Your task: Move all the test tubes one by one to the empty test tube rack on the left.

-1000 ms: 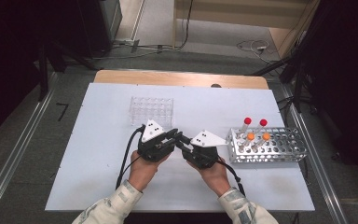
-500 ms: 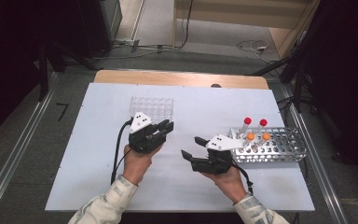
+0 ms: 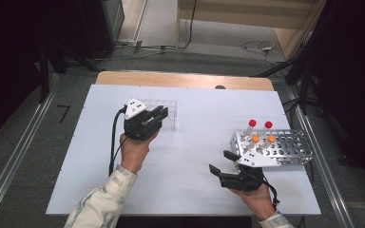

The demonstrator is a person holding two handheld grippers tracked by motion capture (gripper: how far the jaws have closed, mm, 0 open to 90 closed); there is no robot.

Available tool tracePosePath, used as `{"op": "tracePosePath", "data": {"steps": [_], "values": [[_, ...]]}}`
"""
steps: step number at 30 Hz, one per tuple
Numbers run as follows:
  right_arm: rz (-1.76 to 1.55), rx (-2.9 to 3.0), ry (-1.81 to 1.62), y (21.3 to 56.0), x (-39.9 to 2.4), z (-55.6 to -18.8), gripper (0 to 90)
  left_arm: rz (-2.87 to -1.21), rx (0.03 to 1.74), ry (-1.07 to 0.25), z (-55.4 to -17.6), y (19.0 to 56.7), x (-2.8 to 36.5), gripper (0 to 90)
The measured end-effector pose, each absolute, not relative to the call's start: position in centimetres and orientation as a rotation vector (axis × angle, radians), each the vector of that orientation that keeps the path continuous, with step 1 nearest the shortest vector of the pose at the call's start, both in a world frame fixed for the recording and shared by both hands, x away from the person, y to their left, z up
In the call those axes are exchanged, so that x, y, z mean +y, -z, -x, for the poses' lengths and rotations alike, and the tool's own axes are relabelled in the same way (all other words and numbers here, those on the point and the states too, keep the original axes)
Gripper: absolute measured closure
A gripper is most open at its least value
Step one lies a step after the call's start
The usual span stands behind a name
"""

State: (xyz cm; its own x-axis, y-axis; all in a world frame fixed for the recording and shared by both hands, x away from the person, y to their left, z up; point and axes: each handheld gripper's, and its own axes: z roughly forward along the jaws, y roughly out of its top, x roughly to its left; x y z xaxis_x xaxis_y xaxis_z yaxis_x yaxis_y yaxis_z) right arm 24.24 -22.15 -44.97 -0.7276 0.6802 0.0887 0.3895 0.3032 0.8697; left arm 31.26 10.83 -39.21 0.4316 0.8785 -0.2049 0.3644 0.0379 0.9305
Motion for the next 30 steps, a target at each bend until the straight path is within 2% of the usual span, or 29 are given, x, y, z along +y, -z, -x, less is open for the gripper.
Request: {"op": "tracePosePath", "data": {"steps": [17, 30], "values": [[-0.989, 2.260, -1.405, 45.0, -23.4, -23.3, 24.4, -1.532, 1.205, -0.620, -35.6, 38.2, 11.2, 76.9], [-0.976, 2.253, -1.411, 44.9, -23.6, -23.2, 24.6, -1.533, 1.239, -0.655, -37.0, 38.9, 11.1, 76.9]]}}
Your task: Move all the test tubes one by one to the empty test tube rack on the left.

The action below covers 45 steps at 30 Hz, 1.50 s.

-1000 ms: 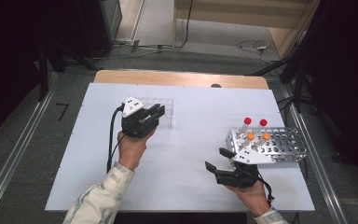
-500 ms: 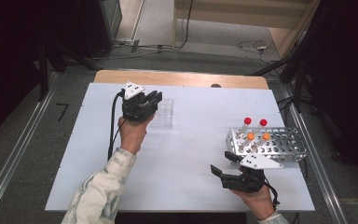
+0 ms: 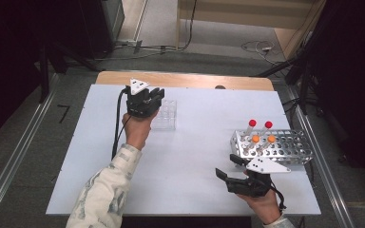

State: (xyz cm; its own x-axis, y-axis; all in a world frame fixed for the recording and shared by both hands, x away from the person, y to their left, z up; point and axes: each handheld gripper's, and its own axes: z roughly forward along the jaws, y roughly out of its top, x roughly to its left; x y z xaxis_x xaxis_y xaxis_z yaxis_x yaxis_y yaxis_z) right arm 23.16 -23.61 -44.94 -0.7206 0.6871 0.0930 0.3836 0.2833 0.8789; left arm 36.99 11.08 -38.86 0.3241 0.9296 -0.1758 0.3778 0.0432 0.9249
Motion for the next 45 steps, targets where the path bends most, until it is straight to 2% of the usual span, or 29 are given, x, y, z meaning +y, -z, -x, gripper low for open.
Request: {"op": "tracePosePath", "data": {"steps": [28, 45], "values": [[-0.975, 2.258, -1.406, 45.1, -23.5, -23.1, 25.2, -1.653, 1.221, -0.733, -37.1, 41.8, 9.1, 76.4], [-0.976, 2.265, -1.395, 45.3, -23.3, -23.1, 25.3, -1.641, 1.238, -0.698, -37.0, 42.4, 9.5, 73.9]]}}
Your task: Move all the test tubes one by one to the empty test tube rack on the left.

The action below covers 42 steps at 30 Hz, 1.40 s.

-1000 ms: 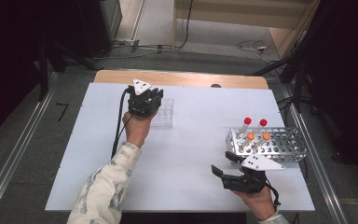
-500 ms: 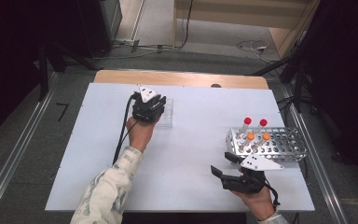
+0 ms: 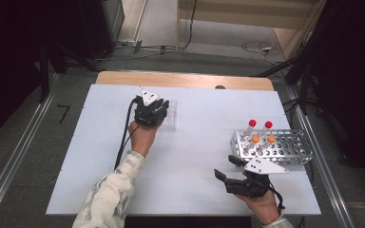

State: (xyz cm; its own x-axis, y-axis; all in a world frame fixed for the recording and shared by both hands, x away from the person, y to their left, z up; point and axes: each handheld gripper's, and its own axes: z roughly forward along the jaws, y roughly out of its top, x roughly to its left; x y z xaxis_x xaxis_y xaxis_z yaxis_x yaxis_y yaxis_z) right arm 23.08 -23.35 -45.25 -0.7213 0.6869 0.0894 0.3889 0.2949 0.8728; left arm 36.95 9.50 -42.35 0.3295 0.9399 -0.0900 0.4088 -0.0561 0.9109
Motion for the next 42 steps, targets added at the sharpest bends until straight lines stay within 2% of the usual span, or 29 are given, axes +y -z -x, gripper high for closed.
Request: {"op": "tracePosePath", "data": {"steps": [6, 10, 13, 16, 18, 22, 26, 32, 42], "values": [[-0.978, 2.265, -1.395, 45.3, -23.3, -23.1, 25.3, -1.630, 1.237, -0.687, -36.8, 42.2, 9.9, 70.9], [-0.981, 2.260, -1.392, 45.3, -23.4, -23.1, 24.8, -1.623, 1.230, -0.643, -36.5, 41.9, 10.2, 64.4], [-0.989, 2.254, -1.389, 45.3, -23.7, -23.1, 23.2, -1.621, 1.218, -0.602, -35.9, 41.6, 10.4, 53.6], [-1.005, 2.239, -1.382, 45.2, -24.0, -23.2, 19.9, -1.608, 1.231, -0.561, -35.3, 41.5, 10.6, 33.9], [-1.021, 2.229, -1.377, 45.2, -24.2, -23.3, 17.5, -1.598, 1.234, -0.518, -35.0, 41.6, 10.8, 27.5], [-1.036, 2.221, -1.367, 45.2, -24.5, -23.4, 15.2, -1.605, 1.224, -0.489, -34.3, 41.8, 10.9, 20.7], [-1.050, 2.204, -1.362, 45.1, -24.9, -23.4, 13.9, -1.585, 1.210, -0.464, -33.7, 41.9, 11.2, 15.2], [-1.072, 2.183, -1.367, 44.9, -25.8, -23.4, 10.7, -1.586, 1.200, -0.499, -32.8, 41.7, 11.1, 10.6], [-1.126, 2.118, -1.338, 44.6, -28.0, -23.2, 9.0, -1.583, 1.184, -0.513, -31.8, 41.6, 11.0, 9.0]]}}
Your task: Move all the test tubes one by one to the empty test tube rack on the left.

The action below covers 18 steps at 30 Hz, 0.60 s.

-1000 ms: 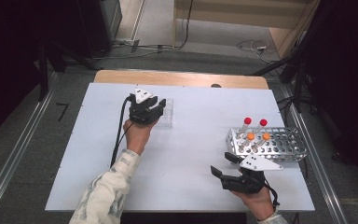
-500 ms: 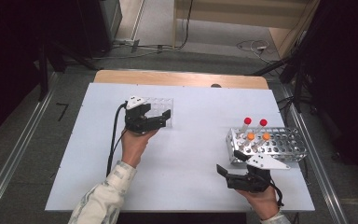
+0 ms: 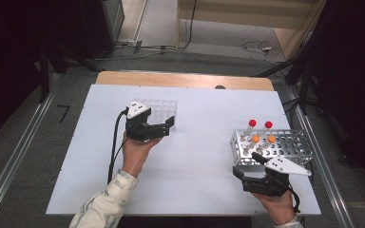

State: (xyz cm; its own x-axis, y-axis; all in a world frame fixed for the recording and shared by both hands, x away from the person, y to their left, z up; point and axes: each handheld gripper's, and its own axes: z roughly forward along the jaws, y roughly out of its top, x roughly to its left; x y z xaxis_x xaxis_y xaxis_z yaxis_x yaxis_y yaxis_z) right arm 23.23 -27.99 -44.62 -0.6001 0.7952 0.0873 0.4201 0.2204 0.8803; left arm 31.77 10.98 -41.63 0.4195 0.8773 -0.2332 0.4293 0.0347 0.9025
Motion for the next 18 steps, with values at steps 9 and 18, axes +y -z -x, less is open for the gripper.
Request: {"op": "tracePosePath", "data": {"steps": [9, 18], "values": [[-1.223, 2.002, -1.302, 44.5, -30.9, -23.8, 12.1, -1.582, 1.194, -0.505, -31.7, 42.2, 11.1, 9.8], [-1.268, 1.917, -1.234, 44.9, -32.7, -25.1, 22.4, -1.579, 1.183, -0.494, -31.5, 42.1, 10.9, 12.1]]}}
